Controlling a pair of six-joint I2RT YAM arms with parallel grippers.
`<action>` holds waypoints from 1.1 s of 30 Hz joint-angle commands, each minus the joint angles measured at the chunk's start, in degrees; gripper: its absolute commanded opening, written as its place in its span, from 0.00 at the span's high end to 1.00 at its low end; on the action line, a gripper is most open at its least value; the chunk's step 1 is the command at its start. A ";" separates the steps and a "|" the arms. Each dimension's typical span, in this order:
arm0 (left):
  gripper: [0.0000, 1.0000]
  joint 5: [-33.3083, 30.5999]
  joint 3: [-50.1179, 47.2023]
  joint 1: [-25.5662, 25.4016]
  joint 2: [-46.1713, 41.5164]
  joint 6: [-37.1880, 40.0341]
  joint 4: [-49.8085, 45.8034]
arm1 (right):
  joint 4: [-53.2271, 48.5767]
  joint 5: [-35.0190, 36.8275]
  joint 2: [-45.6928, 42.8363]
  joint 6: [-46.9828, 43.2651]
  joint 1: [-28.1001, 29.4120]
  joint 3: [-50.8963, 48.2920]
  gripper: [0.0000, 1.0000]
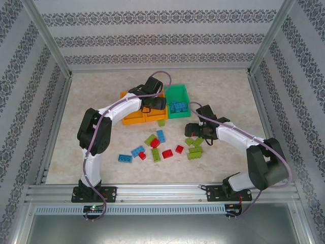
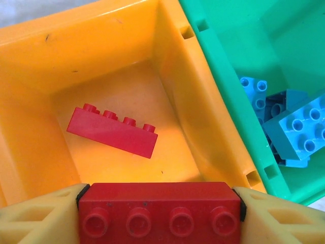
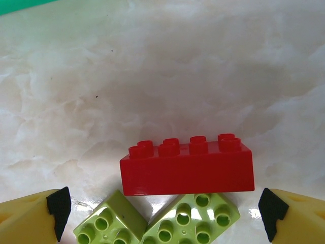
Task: Sort the legos into containers by color
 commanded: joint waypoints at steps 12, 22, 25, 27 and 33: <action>0.12 0.97 -2.92 0.68 -2.72 -1.22 2.00 | -2.02 3.20 4.65 -2.81 1.64 3.13 0.02; 0.02 3.32 -10.03 0.45 -9.60 -2.37 6.15 | -2.64 5.78 8.35 -4.14 1.44 5.40 0.03; 0.00 3.96 -12.16 0.42 -11.33 -3.09 7.40 | -2.82 5.95 9.55 -4.42 1.47 6.23 0.06; 0.00 3.99 -13.28 0.37 -12.25 -3.22 8.02 | -2.82 6.13 10.01 -4.46 1.49 6.42 0.08; 0.00 3.69 -16.42 0.33 -14.55 -3.34 9.66 | -3.33 6.37 10.79 -4.48 1.42 6.69 0.21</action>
